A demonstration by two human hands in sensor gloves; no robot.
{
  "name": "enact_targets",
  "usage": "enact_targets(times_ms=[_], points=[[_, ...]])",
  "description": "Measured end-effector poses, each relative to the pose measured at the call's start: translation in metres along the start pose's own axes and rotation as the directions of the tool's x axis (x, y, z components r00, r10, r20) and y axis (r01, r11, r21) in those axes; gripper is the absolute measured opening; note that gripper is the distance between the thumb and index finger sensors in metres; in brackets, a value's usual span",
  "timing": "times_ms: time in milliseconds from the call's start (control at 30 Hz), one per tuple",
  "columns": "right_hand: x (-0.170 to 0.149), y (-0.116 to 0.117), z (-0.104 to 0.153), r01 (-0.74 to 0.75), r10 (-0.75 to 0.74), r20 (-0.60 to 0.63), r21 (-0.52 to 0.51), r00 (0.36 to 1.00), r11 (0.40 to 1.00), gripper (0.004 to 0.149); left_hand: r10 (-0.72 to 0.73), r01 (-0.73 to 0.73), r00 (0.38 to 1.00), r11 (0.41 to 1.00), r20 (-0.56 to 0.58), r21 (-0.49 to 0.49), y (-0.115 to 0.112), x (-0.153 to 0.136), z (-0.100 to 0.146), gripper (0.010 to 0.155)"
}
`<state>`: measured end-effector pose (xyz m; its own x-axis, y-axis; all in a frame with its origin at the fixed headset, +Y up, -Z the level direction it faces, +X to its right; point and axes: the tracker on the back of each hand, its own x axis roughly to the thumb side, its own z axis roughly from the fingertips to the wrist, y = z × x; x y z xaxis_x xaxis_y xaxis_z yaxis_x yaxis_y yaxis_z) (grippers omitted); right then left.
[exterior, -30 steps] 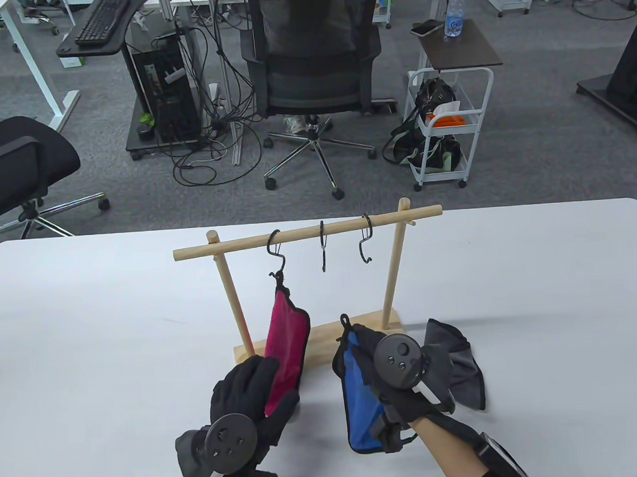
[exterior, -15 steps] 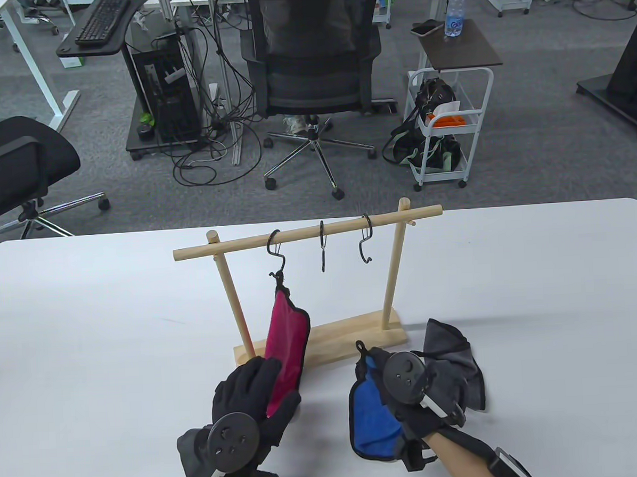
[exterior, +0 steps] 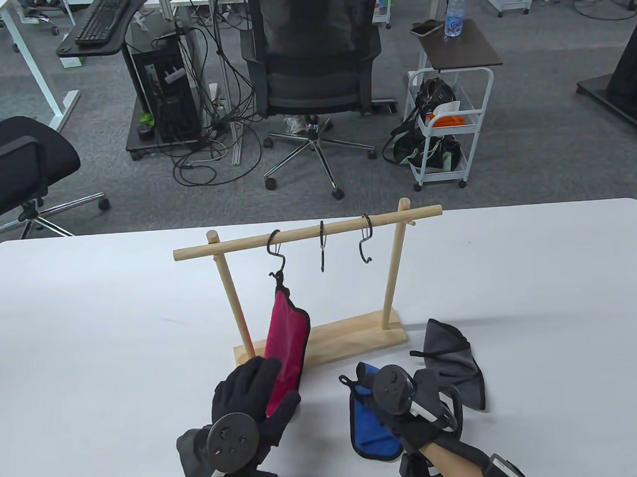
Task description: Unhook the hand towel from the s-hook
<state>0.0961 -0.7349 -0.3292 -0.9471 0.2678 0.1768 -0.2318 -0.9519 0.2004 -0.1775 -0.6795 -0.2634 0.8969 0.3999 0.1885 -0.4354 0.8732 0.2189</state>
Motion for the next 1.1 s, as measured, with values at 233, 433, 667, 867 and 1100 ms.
enact_targets(times_ms=[233, 433, 667, 867, 1100], points=[[0.002, 0.007, -0.002, -0.026, 0.023, 0.017, 0.155, 1.000, 0.988, 0.058, -0.002, 0.002, 1.000, 1.000, -0.001, -0.003, 0.000, 0.000, 0.000, 0.069], [0.000, 0.006, -0.003, -0.011, 0.008, 0.020, 0.150, 1.000, 0.989, 0.060, -0.004, 0.004, 1.000, 1.000, 0.001, -0.006, -0.001, 0.000, 0.000, 0.069], [-0.001, -0.003, 0.001, 0.008, -0.010, 0.015, 0.102, 1.000, 0.995, 0.061, -0.004, 0.004, 1.000, 1.000, 0.002, -0.008, -0.001, 0.001, 0.000, 0.069], [-0.002, -0.018, 0.005, 0.048, -0.049, 0.011, 0.037, 0.999, 0.998, 0.061, -0.004, 0.004, 1.000, 1.000, 0.003, -0.011, -0.002, 0.001, 0.000, 0.069], [-0.006, -0.040, 0.012, 0.103, -0.103, 0.001, -0.048, 0.995, 0.994, 0.062, -0.006, 0.006, 1.000, 1.000, 0.009, -0.021, -0.003, 0.001, 0.000, 0.069]])
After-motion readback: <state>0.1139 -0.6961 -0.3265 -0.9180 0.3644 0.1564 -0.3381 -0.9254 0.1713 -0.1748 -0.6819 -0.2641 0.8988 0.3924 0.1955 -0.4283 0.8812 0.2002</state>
